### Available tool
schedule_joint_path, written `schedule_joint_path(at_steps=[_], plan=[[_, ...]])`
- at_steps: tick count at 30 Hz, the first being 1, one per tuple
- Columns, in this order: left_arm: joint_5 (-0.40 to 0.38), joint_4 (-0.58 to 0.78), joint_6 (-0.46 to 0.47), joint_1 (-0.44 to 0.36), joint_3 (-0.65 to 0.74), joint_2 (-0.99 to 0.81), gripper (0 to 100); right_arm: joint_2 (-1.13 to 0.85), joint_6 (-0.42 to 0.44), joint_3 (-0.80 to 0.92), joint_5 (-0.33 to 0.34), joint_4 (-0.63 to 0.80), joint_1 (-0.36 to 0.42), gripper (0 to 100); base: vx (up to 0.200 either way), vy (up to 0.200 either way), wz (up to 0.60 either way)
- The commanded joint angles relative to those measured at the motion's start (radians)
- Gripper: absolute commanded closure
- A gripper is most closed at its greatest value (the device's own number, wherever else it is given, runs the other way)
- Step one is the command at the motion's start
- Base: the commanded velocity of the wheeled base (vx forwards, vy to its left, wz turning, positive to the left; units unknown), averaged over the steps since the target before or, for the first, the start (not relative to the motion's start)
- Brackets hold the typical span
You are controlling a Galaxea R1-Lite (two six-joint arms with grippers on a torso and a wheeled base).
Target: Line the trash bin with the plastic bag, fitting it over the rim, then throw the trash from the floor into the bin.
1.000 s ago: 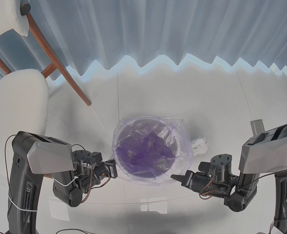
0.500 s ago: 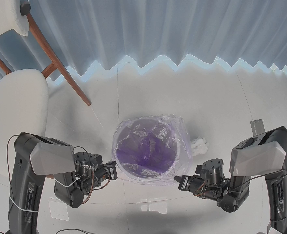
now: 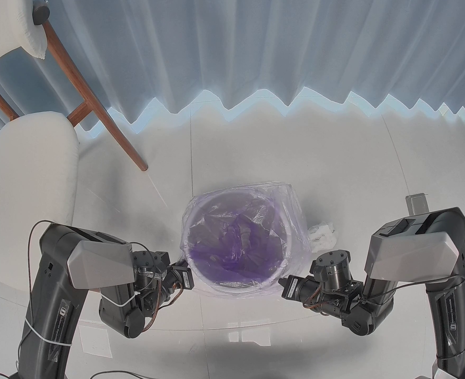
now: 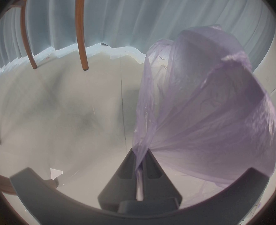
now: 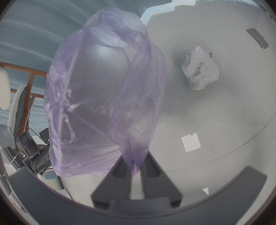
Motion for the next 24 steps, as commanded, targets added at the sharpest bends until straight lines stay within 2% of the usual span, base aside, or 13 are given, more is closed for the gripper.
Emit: schedule_joint_path(at_steps=[1,12,13,19,24], plan=[[0.0,-0.001,0.0,0.003,-0.004,0.019,100,0.002,0.0,-0.002,0.0,0.001,0.0,0,0.0,0.0,0.0],[0.014,-0.003,-0.005,-0.006,0.069,-0.03,100,-0.011,0.016,0.051,0.0,-0.056,0.002,0,0.0,0.0,0.0],[0.014,-0.003,-0.005,-0.007,0.072,-0.028,0,-0.009,0.016,0.054,0.0,-0.067,0.002,0,0.0,0.0,0.0],[0.003,-0.004,-0.005,-0.006,0.112,-0.114,0,-0.063,0.023,0.123,-0.002,-0.09,-0.003,0,0.0,0.0,0.0],[0.011,-0.004,-0.003,-0.021,0.247,-0.2,0,-0.127,0.073,0.216,0.001,-0.096,0.005,0,0.0,0.0,0.0]])
